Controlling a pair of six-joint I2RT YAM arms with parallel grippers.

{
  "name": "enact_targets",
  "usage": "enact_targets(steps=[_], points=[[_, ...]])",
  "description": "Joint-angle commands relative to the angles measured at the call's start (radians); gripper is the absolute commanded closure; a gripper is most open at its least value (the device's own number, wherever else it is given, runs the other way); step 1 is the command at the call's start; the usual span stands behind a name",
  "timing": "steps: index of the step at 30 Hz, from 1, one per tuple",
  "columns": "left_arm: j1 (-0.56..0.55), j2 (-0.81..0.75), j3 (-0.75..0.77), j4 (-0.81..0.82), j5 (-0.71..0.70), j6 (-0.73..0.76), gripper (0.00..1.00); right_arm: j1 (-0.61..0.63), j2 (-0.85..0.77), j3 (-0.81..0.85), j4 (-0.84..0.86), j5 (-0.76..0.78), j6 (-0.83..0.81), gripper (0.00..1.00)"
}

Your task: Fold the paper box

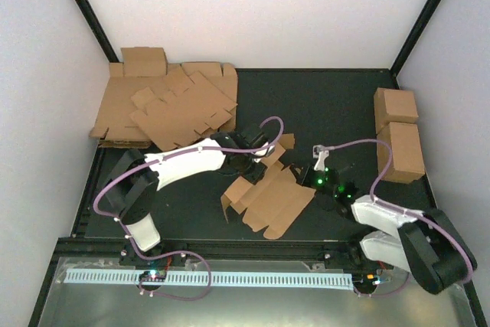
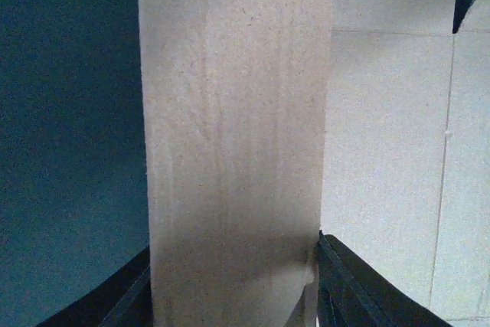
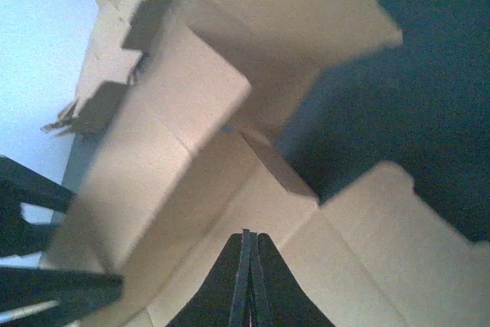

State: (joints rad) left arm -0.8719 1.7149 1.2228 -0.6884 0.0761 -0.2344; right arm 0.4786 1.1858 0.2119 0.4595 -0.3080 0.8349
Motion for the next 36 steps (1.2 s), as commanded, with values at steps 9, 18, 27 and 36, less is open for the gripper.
enact_targets(steps=[9,18,27,36], points=[[-0.045,-0.047,-0.028,0.044,-0.014,0.019,0.50,-0.129,0.133,0.376,-0.357,-0.142,-0.302,0.98],[-0.092,-0.052,-0.046,0.094,-0.037,-0.005,0.51,-0.131,0.256,0.439,-0.390,-0.296,-0.346,0.98],[-0.130,-0.039,-0.055,0.129,-0.077,-0.017,0.52,-0.130,0.259,0.373,-0.395,-0.392,-0.344,0.98],[-0.146,-0.029,-0.062,0.132,-0.111,-0.023,0.52,-0.130,0.239,0.337,-0.370,-0.558,-0.290,0.98]])
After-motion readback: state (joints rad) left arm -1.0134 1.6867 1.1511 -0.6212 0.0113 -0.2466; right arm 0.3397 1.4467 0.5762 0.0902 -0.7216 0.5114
